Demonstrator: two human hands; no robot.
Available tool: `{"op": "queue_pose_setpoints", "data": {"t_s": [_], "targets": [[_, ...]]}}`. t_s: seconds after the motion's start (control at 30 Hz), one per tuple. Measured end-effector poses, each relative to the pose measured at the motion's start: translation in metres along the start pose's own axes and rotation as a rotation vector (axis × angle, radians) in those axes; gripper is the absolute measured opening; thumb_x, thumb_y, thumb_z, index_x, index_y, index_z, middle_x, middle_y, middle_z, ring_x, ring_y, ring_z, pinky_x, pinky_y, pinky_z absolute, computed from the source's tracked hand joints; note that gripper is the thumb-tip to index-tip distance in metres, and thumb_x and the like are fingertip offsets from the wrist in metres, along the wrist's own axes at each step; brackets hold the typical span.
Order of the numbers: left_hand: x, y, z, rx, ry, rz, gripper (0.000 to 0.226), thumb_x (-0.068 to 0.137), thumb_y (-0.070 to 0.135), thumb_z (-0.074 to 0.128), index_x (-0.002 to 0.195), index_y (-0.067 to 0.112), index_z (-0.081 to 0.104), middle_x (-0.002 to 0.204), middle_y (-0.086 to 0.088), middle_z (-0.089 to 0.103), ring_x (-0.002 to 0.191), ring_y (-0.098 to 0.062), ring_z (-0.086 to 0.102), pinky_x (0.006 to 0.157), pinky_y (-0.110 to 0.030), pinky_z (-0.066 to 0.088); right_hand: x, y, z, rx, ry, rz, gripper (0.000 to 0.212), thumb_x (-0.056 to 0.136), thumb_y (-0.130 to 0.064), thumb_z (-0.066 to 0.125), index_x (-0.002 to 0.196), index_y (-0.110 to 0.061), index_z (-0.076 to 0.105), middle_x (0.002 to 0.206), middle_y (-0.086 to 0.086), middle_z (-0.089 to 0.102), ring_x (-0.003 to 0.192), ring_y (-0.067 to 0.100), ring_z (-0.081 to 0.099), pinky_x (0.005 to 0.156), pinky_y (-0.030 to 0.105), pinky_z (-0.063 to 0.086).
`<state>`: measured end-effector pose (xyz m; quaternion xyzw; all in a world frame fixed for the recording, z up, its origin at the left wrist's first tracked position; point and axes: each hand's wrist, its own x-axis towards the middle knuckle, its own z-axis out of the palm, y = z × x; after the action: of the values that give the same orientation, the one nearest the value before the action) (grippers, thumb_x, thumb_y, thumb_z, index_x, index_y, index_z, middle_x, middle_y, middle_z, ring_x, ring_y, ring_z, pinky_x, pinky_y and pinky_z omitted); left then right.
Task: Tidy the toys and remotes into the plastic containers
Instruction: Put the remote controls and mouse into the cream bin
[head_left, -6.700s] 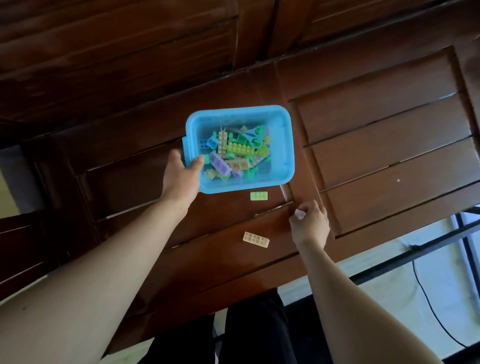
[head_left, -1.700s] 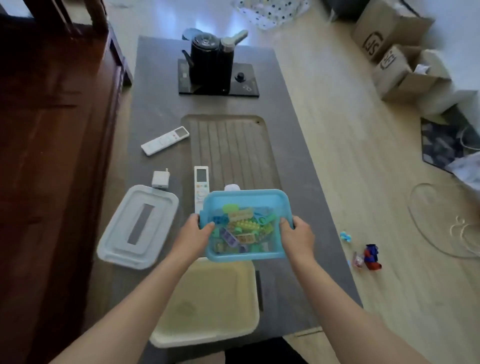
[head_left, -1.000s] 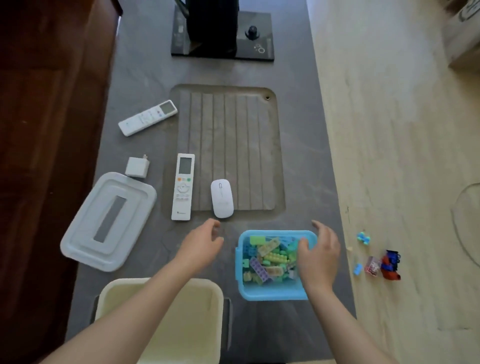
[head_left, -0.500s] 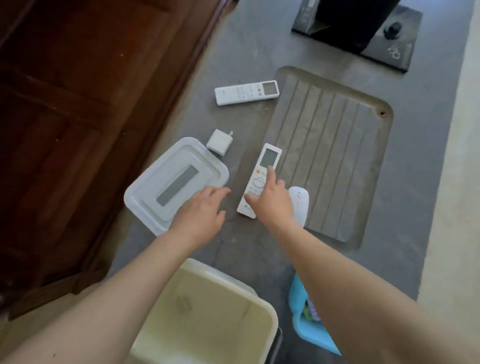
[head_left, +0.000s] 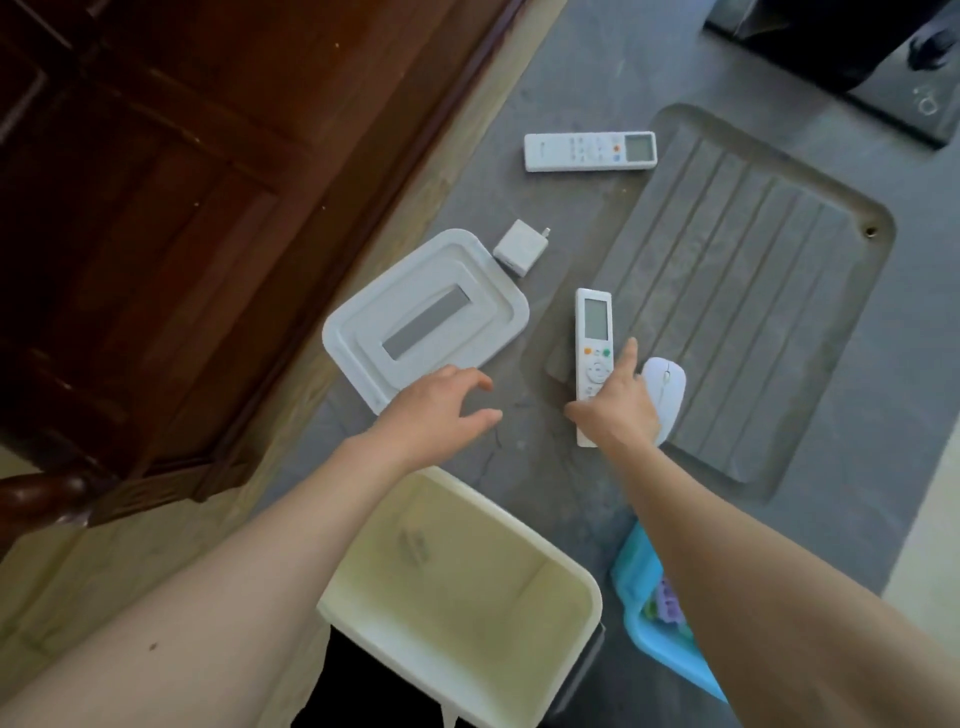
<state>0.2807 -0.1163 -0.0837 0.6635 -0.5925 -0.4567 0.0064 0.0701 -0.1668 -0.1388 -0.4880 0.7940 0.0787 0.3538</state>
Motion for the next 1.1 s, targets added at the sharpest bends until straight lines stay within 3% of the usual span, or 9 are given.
{"op": "queue_pose_setpoints", "data": {"t_s": [0.1,0.17,0.3,0.37,0.43,0.57,0.73,0.97,1.1], "targets": [[-0.019,-0.009,-0.001,-0.126,-0.053,-0.051,0.069,0.067,0.072,0.064,0.126,0.037,0.051,0.134,0.014,0.050,0.123,-0.007,0.046,0.093,-0.026,0.038,-0.020,0.009,-0.006,0.009,0.009,-0.012,0.101,0.072,-0.021,0.070,0.150,-0.025,0.007,0.129,0.005,0.047,0.113,0.030,0.055,0.080,0.038,0.043],[-0.030,-0.016,-0.003,-0.150,-0.101,-0.093,0.081,0.055,0.075,0.070,0.126,0.040,0.051,0.135,0.016,0.048,0.125,-0.006,0.044,0.095,-0.026,0.037,-0.034,0.012,-0.012,0.021,0.032,-0.054,0.084,0.070,-0.019,0.067,0.143,-0.025,0.026,0.123,0.003,0.049,0.109,0.028,0.056,0.080,0.039,0.043],[-0.050,-0.038,-0.002,-0.050,-0.205,-0.169,0.073,0.069,0.049,0.075,0.134,0.033,0.046,0.142,0.008,0.044,0.130,-0.013,0.043,0.098,-0.026,0.038,-0.072,0.017,-0.023,0.073,0.102,-0.132,0.058,0.067,-0.021,0.064,0.121,-0.030,0.047,0.101,-0.010,0.044,0.094,0.019,0.053,0.071,0.031,0.035],[-0.056,-0.048,0.000,0.022,-0.206,-0.181,0.048,0.084,0.034,0.065,0.129,0.025,0.052,0.134,0.001,0.055,0.119,-0.018,0.052,0.092,-0.029,0.043,-0.096,0.021,-0.023,0.123,0.144,-0.165,0.058,0.067,-0.021,0.066,0.121,-0.032,0.049,0.099,-0.012,0.041,0.090,0.015,0.049,0.070,0.030,0.035],[-0.060,-0.050,-0.001,0.032,-0.167,-0.187,0.023,0.091,0.028,0.054,0.111,0.020,0.062,0.112,-0.003,0.065,0.099,-0.020,0.059,0.081,-0.034,0.048,-0.124,0.025,-0.021,0.190,0.173,-0.226,0.064,0.064,-0.019,0.071,0.123,-0.032,0.050,0.100,-0.012,0.044,0.089,0.012,0.049,0.070,0.031,0.039],[-0.059,-0.047,-0.006,0.014,-0.024,-0.169,0.021,0.094,0.028,0.049,0.090,0.013,0.064,0.089,-0.006,0.065,0.083,-0.024,0.059,0.067,-0.035,0.043,-0.173,0.027,-0.010,0.256,0.123,-0.347,0.072,0.057,-0.017,0.074,0.123,-0.034,0.050,0.103,-0.013,0.050,0.092,0.010,0.055,0.075,0.034,0.049],[-0.049,-0.057,-0.019,-0.157,0.014,-0.155,0.020,0.092,0.032,0.056,0.100,0.017,0.067,0.093,0.000,0.064,0.087,-0.020,0.057,0.068,-0.030,0.040,-0.211,0.029,0.019,0.035,0.089,-0.415,0.070,0.059,-0.020,0.066,0.122,-0.042,0.045,0.110,-0.020,0.047,0.100,0.007,0.052,0.066,0.031,0.046],[-0.051,-0.079,-0.019,-0.460,0.035,-0.134,0.007,0.090,0.031,0.062,0.096,0.028,0.066,0.093,0.008,0.064,0.081,-0.003,0.058,0.068,-0.021,0.041,-0.216,0.026,0.063,-0.436,0.033,-0.460,0.067,0.069,-0.007,0.060,0.129,-0.032,0.042,0.114,-0.006,0.045,0.105,0.019,0.045,0.061,0.027,0.034],[-0.049,-0.081,-0.017,-0.358,0.042,-0.074,0.019,0.092,0.034,0.056,0.104,0.023,0.067,0.102,0.002,0.067,0.096,-0.017,0.061,0.084,-0.032,0.047,-0.198,0.010,0.080,-0.511,-0.039,-0.468,0.062,0.074,-0.005,0.058,0.130,-0.026,0.042,0.116,-0.001,0.046,0.105,0.022,0.045,0.060,0.029,0.035]]}}
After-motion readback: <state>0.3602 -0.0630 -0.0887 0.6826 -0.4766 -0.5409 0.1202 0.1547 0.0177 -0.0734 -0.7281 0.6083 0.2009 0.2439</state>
